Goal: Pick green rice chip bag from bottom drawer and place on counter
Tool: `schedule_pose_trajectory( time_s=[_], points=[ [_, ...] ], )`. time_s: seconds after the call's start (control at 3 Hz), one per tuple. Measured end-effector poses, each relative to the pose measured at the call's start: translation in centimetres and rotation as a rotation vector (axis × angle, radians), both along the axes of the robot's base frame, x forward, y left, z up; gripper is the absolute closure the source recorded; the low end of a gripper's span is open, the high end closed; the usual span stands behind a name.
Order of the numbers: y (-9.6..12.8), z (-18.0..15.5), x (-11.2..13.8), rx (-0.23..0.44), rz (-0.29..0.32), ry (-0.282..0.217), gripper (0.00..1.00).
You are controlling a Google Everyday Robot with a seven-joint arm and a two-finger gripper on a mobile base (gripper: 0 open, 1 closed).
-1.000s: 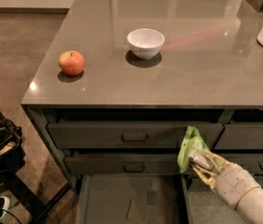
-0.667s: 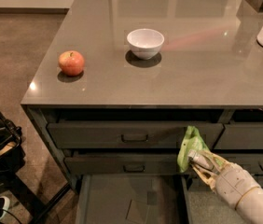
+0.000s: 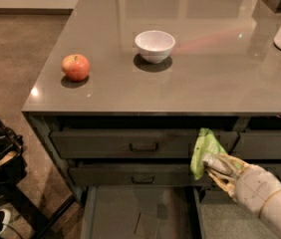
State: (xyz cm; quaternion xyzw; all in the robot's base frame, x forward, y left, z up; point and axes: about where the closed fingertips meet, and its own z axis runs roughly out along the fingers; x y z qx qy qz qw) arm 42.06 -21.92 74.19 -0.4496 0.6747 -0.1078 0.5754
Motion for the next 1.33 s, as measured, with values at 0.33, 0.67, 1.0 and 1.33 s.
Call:
schedule_pose_trajectory(
  time_s=[0.33, 0.67, 1.0, 1.33],
  points=[
    [1.0, 5.3, -0.9, -0.144, -0.007, 0.005, 1.0],
    [1.9, 10.8, -1.3, -0.313, -0.028, -0.028, 1.0],
    [2.2, 15.5, -0.2, -0.403, -0.03, -0.105, 1.0],
    [2.3, 16.9, 0.2, -0.421, -0.03, -0.128, 1.0]
  ],
)
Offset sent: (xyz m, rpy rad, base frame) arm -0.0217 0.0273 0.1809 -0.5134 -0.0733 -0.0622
